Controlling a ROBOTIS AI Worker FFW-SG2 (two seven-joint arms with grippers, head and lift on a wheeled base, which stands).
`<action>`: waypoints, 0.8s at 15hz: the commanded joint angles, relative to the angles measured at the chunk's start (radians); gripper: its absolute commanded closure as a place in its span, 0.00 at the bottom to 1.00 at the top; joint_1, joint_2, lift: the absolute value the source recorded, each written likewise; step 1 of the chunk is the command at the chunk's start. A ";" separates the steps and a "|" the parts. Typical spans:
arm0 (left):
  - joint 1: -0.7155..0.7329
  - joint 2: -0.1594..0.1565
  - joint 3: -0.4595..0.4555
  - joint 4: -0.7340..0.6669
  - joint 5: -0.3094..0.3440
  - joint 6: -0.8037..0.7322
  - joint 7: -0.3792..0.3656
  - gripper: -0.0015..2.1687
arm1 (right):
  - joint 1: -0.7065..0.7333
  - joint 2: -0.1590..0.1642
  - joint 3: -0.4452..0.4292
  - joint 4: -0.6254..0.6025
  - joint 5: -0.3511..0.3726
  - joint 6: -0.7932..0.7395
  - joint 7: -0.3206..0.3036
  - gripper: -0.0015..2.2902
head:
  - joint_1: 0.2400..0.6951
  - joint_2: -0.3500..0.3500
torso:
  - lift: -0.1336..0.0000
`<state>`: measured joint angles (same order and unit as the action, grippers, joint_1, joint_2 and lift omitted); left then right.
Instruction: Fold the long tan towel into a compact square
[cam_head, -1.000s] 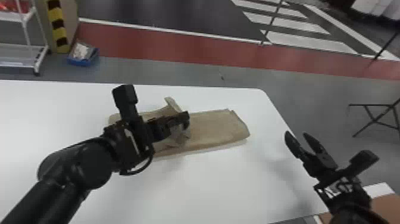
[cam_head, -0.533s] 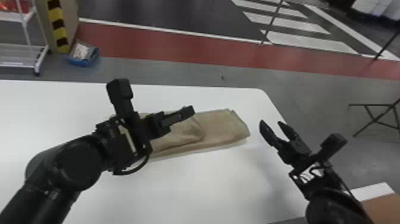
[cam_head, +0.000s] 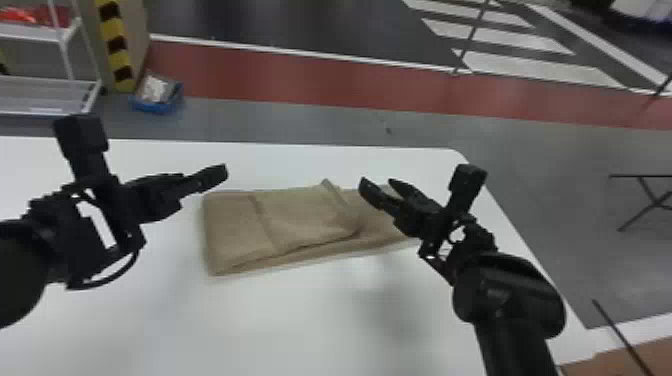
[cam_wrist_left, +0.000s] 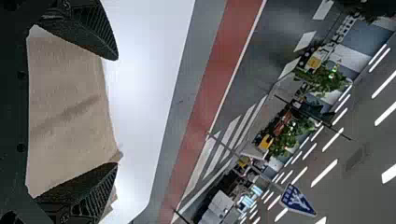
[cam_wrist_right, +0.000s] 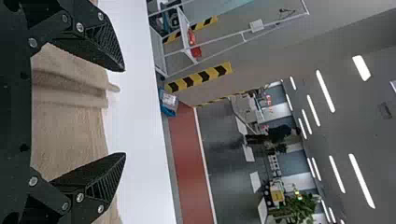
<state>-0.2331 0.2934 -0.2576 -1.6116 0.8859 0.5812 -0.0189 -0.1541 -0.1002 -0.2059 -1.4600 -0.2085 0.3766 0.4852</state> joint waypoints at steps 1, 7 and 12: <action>0.051 0.036 0.044 -0.027 -0.002 -0.002 -0.029 0.04 | -0.068 0.051 0.051 0.044 0.097 0.040 -0.033 0.13 | 1.00 0.26 | 0.07; 0.093 0.036 0.086 -0.028 -0.010 -0.008 -0.070 0.04 | -0.107 0.085 0.114 0.064 0.182 0.190 -0.154 0.13 | 1.00 0.39 | 0.07; 0.097 0.027 0.086 -0.007 -0.010 -0.020 -0.084 0.04 | -0.116 0.083 0.129 0.069 0.215 0.227 -0.161 0.17 | 1.00 0.41 | 0.07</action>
<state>-0.1391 0.3249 -0.1727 -1.6288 0.8759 0.5703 -0.1004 -0.2697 -0.0154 -0.0770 -1.3915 -0.0020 0.5966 0.3235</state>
